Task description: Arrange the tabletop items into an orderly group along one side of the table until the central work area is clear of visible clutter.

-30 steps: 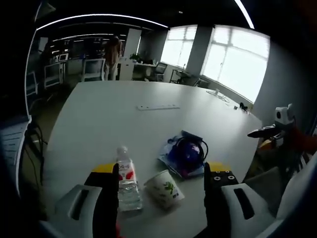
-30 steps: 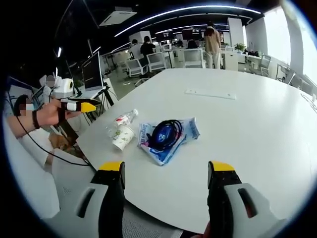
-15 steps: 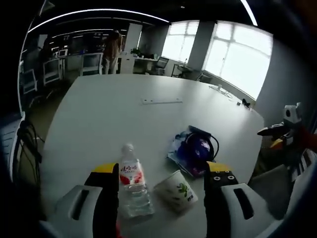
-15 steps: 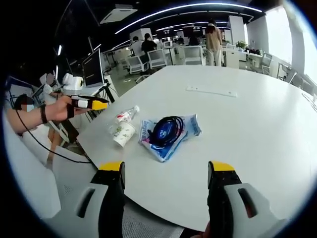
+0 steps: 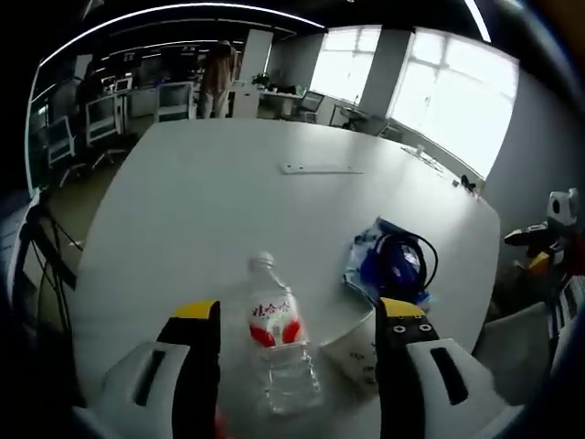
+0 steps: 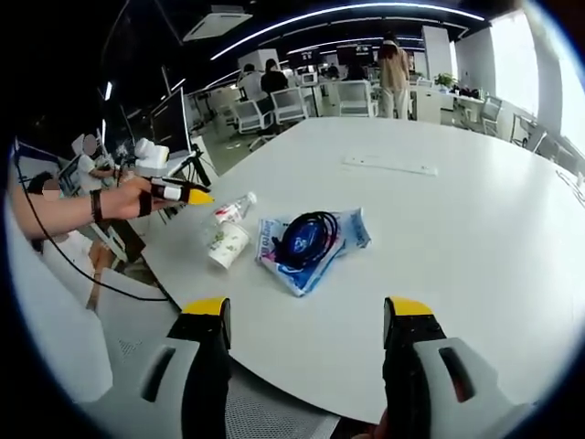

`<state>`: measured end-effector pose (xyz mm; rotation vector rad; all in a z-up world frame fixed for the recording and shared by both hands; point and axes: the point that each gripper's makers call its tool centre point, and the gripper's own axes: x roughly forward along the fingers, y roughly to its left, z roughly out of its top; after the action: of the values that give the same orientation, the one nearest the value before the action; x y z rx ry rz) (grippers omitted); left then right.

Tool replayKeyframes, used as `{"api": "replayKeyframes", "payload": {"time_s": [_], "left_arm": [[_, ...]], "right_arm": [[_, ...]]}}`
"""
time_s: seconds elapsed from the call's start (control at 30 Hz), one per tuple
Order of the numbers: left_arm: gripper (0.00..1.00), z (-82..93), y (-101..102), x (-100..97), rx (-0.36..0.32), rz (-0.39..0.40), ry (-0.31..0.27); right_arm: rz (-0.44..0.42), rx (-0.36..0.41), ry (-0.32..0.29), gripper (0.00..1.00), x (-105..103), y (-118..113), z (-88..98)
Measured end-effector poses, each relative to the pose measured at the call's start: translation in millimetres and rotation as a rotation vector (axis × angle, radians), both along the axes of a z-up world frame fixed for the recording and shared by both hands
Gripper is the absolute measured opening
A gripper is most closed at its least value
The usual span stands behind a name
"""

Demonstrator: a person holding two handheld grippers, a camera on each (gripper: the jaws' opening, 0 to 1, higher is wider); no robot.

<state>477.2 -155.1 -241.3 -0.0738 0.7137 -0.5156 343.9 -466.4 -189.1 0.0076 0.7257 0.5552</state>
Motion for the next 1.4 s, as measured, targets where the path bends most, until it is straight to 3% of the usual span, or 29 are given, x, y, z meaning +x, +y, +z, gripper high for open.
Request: {"api": "replayKeyframes", "payload": {"time_s": [0.37, 0.43, 0.8, 0.97, 1.03, 1.1, 1.4], "left_arm": [[0.66, -25.9, -7, 16.4, 0.02, -0.002, 0.053], [0.64, -32.0, -6, 18.4, 0.066, -0.015, 0.058], [0.6, -50.7, -8, 33.3, 0.068, 0.013, 0.13], [0.57, -58.2, -10, 34.6, 0.094, 0.014, 0.162], [0.54, -65.0, -10, 29.9, 0.108, 0.014, 0.214], [0.55, -67.1, -13, 30.9, 0.093, 0.023, 0.224], [0.51, -78.2, -9, 25.0, 0.158, 0.039, 0.284]], "right_arm": [[-0.012, -0.003, 0.012, 0.67, -1, -4, -0.8], [-0.015, -0.003, 0.012, 0.67, 0, -6, -0.2], [-0.022, -0.006, 0.017, 0.67, 3, -9, 0.2], [-0.023, -0.006, 0.02, 0.67, 2, -9, -0.2], [-0.024, -0.006, 0.021, 0.68, 2, -10, 0.1], [-0.023, -0.008, 0.022, 0.68, 3, -10, 0.0], [-0.012, -0.01, 0.013, 0.68, 7, -7, 4.5]]}}
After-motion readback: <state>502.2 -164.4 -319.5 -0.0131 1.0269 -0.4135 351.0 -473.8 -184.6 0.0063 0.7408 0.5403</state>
